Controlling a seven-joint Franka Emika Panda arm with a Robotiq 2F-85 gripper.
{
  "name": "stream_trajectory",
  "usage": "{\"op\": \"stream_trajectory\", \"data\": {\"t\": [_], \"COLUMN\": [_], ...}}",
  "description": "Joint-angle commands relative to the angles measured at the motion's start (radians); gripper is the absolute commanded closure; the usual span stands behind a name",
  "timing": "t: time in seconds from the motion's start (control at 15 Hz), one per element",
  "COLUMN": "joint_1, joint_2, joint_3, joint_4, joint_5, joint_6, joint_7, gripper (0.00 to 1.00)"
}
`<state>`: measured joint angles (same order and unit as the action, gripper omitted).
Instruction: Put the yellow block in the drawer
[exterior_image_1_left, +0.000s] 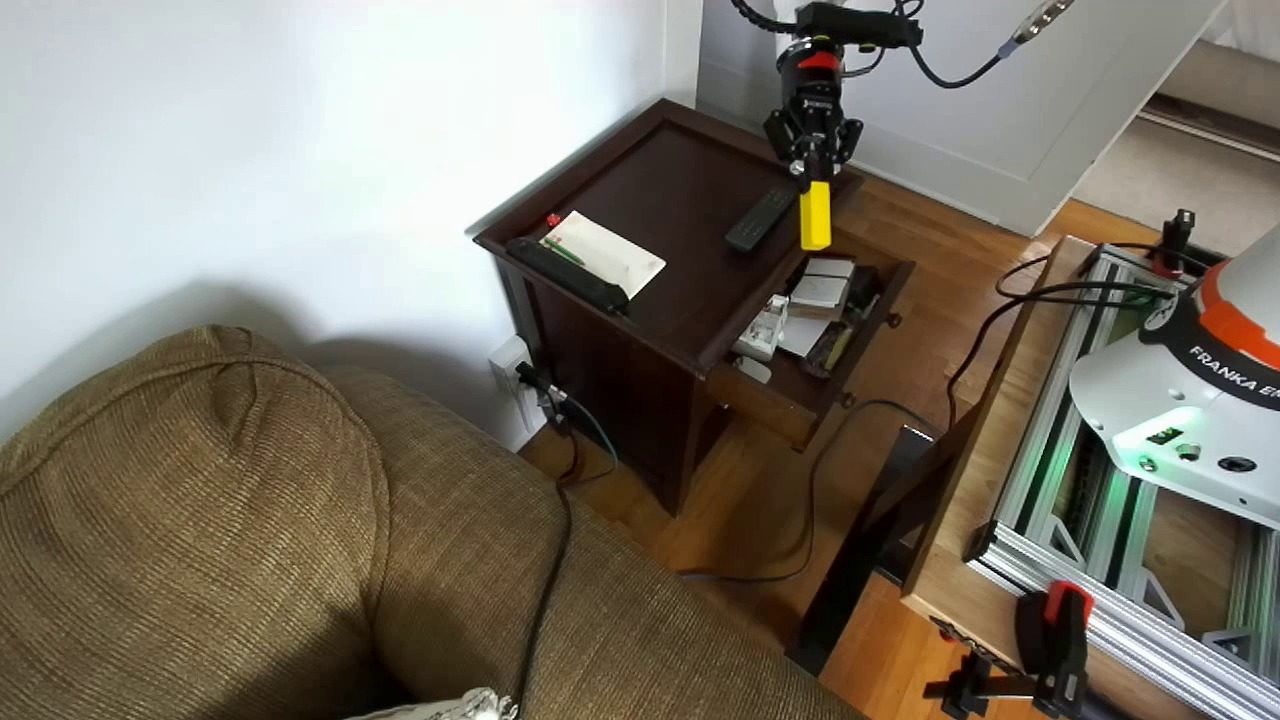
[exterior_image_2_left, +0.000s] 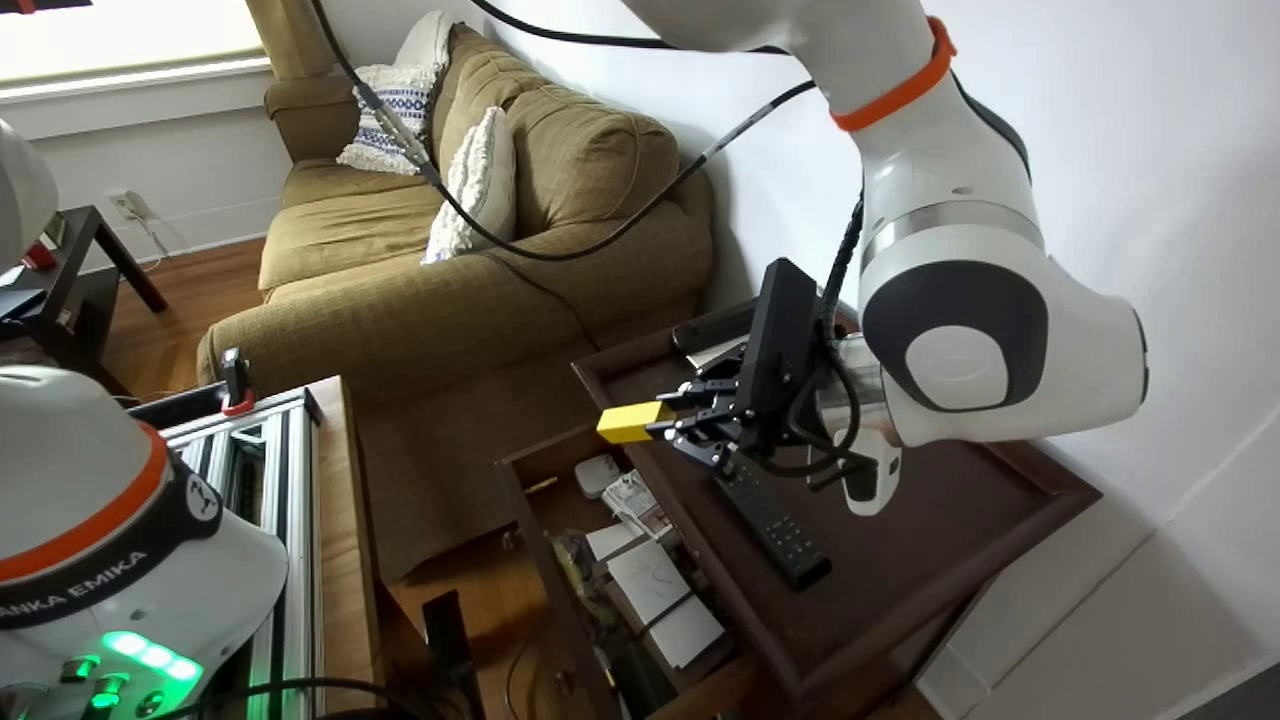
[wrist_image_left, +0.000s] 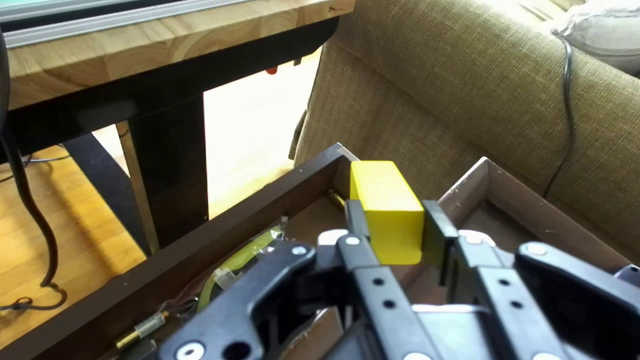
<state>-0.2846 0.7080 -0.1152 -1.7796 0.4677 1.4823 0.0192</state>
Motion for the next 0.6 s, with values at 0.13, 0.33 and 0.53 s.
{"op": "stream_trajectory", "data": {"t": [0.13, 0.33, 0.53], "joint_1": [0.003, 0.010, 0.024], "joint_2": [0.070, 0.101, 0.105], "joint_3": [-0.012, -0.021, -0.029], "joint_4": [-0.056, -0.089, -0.136], "joint_5": [0.005, 0.025, 0.033], "joint_6": [-0.012, 0.029, 0.096], "joint_7": [0.015, 0.046, 0.081], "gripper": [0.92, 0.92, 0.92]}}
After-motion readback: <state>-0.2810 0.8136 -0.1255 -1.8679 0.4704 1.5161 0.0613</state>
